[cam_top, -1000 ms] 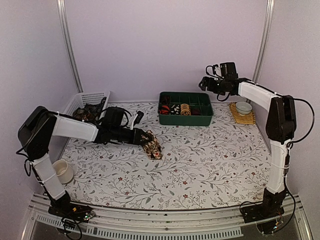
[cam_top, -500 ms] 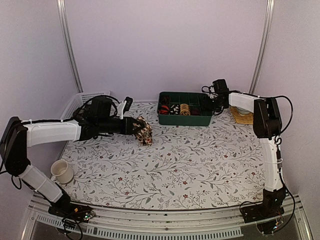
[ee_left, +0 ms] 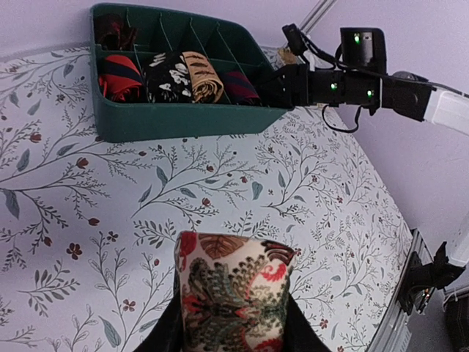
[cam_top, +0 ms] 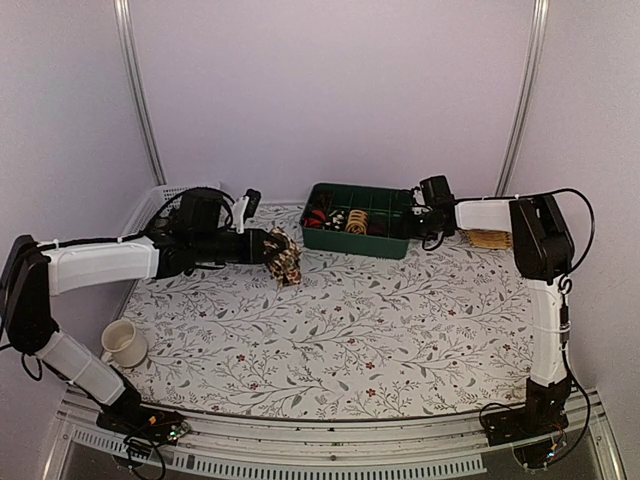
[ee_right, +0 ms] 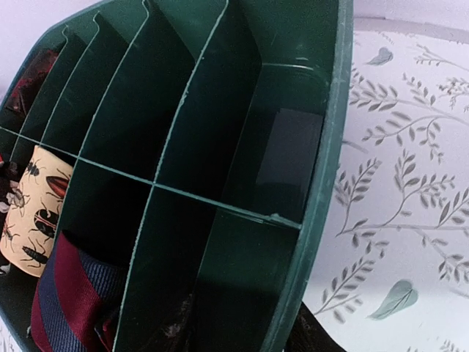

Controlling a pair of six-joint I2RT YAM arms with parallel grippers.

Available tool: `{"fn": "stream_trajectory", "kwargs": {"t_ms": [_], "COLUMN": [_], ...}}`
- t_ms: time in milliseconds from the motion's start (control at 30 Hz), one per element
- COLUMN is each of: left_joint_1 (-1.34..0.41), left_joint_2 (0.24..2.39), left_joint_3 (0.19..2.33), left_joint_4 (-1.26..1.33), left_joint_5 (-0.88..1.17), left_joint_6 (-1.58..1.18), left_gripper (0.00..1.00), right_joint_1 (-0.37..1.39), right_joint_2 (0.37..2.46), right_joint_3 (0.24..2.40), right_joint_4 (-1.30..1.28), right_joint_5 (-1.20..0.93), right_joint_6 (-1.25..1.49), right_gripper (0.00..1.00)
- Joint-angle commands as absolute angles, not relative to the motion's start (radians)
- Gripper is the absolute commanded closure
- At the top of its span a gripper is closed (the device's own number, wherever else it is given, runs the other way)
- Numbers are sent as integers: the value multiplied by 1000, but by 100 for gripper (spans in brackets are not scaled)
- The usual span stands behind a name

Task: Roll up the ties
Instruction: Move the storage box to the center of the board.

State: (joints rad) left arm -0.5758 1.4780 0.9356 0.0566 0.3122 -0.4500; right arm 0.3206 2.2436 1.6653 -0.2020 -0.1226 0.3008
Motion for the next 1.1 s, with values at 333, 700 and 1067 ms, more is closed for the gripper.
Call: {"fn": "stream_trajectory", "kwargs": {"t_ms": [333, 700, 1067], "left_joint_1": [-589, -658, -820], "left_joint_2": [1318, 1296, 1361], "left_joint_3": [968, 988, 954], "left_joint_4": [38, 56, 302], "left_joint_5": [152, 75, -47], "left_joint_6": [-573, -706, -935], "left_gripper": [100, 100, 100], "right_joint_1": [608, 763, 579], "right_joint_2": [1979, 1764, 1372], "right_joint_3": [1355, 1217, 1165], "right_joint_4": [-303, -232, -285], "right_joint_5": [-154, -68, -21], "right_joint_6": [358, 607, 631], "right_gripper": [65, 33, 0]}}
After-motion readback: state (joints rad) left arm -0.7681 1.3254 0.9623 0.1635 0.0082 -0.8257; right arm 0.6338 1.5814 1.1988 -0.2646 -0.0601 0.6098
